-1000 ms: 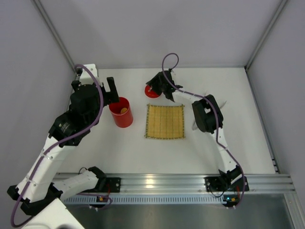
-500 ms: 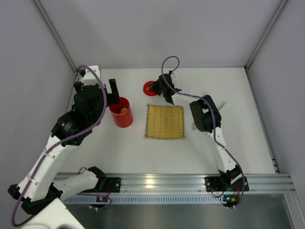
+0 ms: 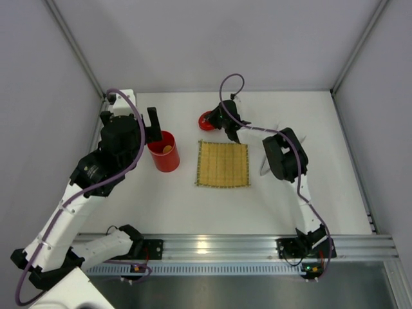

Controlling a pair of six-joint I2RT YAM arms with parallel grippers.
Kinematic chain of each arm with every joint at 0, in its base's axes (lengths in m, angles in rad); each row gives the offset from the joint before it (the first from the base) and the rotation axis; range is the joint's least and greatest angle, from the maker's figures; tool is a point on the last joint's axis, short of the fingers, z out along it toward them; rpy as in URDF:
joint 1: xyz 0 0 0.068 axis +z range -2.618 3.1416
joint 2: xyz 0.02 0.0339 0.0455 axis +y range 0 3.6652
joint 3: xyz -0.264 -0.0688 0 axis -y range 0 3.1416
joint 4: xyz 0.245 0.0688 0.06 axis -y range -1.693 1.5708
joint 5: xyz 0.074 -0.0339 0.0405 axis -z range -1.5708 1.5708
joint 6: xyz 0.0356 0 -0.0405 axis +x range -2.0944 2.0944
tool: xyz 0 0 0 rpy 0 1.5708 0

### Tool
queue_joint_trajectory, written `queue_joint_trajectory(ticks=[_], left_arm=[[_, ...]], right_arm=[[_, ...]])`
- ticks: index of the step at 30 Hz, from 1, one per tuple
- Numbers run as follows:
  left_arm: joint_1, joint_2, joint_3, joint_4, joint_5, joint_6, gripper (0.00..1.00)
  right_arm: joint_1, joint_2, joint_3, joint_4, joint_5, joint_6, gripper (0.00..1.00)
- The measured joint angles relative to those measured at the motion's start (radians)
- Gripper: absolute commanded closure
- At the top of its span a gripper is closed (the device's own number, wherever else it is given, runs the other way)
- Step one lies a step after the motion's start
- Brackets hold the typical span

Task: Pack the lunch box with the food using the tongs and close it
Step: Pick up the box lid from the center of the board, then close the box lid on the packing box.

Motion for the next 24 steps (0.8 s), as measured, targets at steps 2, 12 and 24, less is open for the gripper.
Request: queue_joint_trajectory(ticks=[2,12,24], left_arm=[[0.000,-0.002,0.000,0.001,-0.006,0.000,0.04],[0.000,-0.016,0.000,0.008,-0.023,0.000,0.04],[0.000,-0.020,0.002,0.015,-0.023,-0.001,0.04]], right_arm=[[0.000,-0.049,-0.025,-0.013,-0.002,-0.028,1.00],[-0.001,-0.327,-0.069,-0.051,-0.102,-0.098,1.00],[0.055,-0.477,-0.165,-0.013,-0.337,-0.022,1.00]])
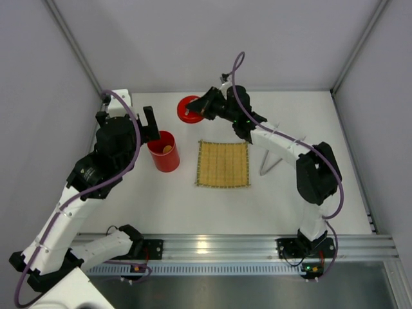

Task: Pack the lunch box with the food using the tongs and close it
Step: Close the box lid on the packing box.

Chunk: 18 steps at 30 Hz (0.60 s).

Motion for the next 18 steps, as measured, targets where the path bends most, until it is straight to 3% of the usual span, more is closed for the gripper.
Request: queue_joint_trajectory(ticks=[9,18], left_arm=[[0.000,-0.004,0.011,0.000,0.004,-0.004,0.04],[0.000,-0.006,0.026,0.000,0.004,-0.004,0.04]], right_arm=[[0.163,0.031,0.002,0.074,-0.128,0.058,1.00],[0.200,0.164,0.024,0.097,-0.160,0.097,1.00]])
